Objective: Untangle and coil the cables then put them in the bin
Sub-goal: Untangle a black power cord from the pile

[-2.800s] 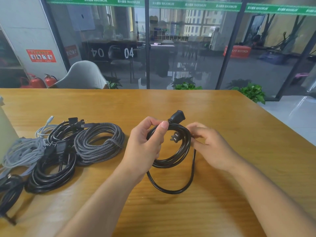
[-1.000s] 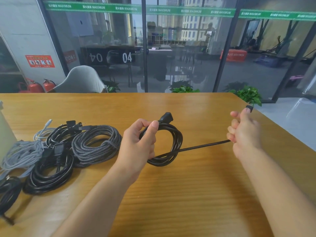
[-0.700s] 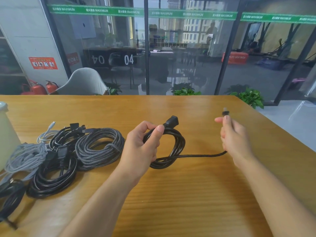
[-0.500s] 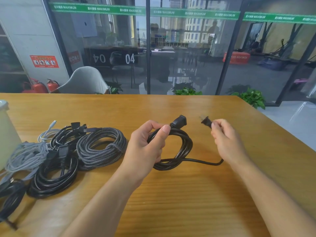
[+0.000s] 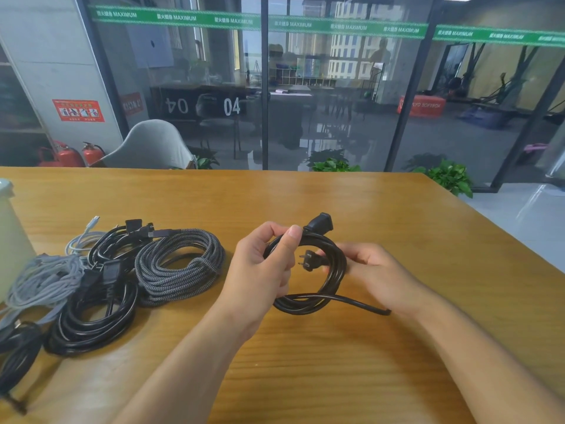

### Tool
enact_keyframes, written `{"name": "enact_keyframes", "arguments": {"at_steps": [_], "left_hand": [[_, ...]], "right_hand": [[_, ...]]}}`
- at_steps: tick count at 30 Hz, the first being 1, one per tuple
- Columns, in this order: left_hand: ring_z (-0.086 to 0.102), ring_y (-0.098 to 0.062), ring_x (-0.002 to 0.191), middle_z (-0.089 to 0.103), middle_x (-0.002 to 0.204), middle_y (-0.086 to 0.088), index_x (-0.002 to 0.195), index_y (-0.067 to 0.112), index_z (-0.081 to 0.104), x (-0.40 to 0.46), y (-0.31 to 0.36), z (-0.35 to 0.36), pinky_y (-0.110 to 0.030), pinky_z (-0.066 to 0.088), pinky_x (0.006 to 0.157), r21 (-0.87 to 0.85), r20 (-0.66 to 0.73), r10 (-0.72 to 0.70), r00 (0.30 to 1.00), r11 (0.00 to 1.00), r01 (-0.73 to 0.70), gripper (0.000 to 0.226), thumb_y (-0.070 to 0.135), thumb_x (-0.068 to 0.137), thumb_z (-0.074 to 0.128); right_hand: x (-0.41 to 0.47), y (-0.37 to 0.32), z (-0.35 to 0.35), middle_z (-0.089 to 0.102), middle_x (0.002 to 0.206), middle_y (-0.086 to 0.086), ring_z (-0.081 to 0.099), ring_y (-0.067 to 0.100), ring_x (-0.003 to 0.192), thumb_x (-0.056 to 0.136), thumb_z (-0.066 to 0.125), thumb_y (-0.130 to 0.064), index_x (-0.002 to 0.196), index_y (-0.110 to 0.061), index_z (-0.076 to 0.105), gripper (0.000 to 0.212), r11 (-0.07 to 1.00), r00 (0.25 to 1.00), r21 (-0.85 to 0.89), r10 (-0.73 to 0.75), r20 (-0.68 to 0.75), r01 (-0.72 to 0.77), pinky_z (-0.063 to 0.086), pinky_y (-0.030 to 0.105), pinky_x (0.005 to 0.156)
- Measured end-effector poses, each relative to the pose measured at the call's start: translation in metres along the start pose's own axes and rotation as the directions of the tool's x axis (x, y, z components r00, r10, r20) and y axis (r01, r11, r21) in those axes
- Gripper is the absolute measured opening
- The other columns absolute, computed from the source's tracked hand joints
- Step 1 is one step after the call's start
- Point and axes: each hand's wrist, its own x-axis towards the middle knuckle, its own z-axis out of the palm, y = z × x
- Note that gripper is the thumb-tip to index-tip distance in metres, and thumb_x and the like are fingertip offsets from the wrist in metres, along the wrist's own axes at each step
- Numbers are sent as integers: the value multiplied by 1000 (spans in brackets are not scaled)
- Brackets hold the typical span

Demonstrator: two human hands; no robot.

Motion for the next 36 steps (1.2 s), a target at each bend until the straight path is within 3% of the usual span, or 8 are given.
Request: {"name": "enact_keyframes", "arguments": {"at_steps": [3,7,14,19,23,27,31,36], "left_hand": [[16,-16,53,31,63,3,88,13,55,1,-2,-1,-29,15,47,8,-16,-16,1000,1000,16,24,32,103,59],[19,-14,51,34,61,5,85,16,56,1,-5,2,-26,17,46,13,-30,-27,999,1000,27,25,33,102,59],[17,-14,51,31,60,7,83,17,56,1,-4,6,-27,16,45,-11,-63,-14,998,1000,14,26,32,104,57],[22,-12,47,36,57,8,96,8,58,1,-8,9,-24,20,43,40,-65,10,998,999,-7,25,31,104,57],[24,-12,47,39,58,9,91,13,59,2,-9,7,-23,24,43,70,-106,22,994,997,-15,23,32,104,58],[24,-12,47,37,57,9,90,13,58,3,-10,5,-23,24,43,70,-152,26,988,997,-15,24,33,104,58],[26,-12,48,38,58,9,89,14,58,5,-11,4,-22,27,43,129,-186,42,982,991,-18,26,36,104,59],[28,-12,48,40,58,9,82,21,59,5,-13,3,-25,29,45,164,-168,51,984,986,-23,26,36,103,59]], "right_hand": [[0,1,0,76,118,12,70,29,115,104,42,-1,120,-14,75,39,996,1000,90,-4,-30,6,44,54,113],[-3,0,-3,74,115,19,71,37,109,89,40,-12,126,-15,66,45,974,999,224,-31,-6,32,43,58,110],[-4,-3,4,56,79,2,52,13,72,80,71,-6,130,-8,45,57,931,980,363,-111,166,44,46,23,69],[-1,-3,29,51,72,3,44,19,69,81,82,-19,104,-24,58,33,969,989,224,-77,-129,104,37,33,66],[-5,-8,30,77,83,-3,70,14,76,73,90,-37,92,-27,64,34,987,925,-9,-156,-347,163,56,37,73],[-7,-8,33,78,86,-9,73,14,79,79,84,-40,96,-29,78,22,953,852,-197,-296,-432,231,59,34,76],[-6,-5,32,80,93,-17,76,5,88,87,74,-37,104,-31,79,19,954,822,-140,-300,-485,266,55,17,81],[-2,-10,26,80,98,4,75,25,103,101,56,-37,101,-12,72,29,941,778,105,-200,-595,322,57,43,96]]}}
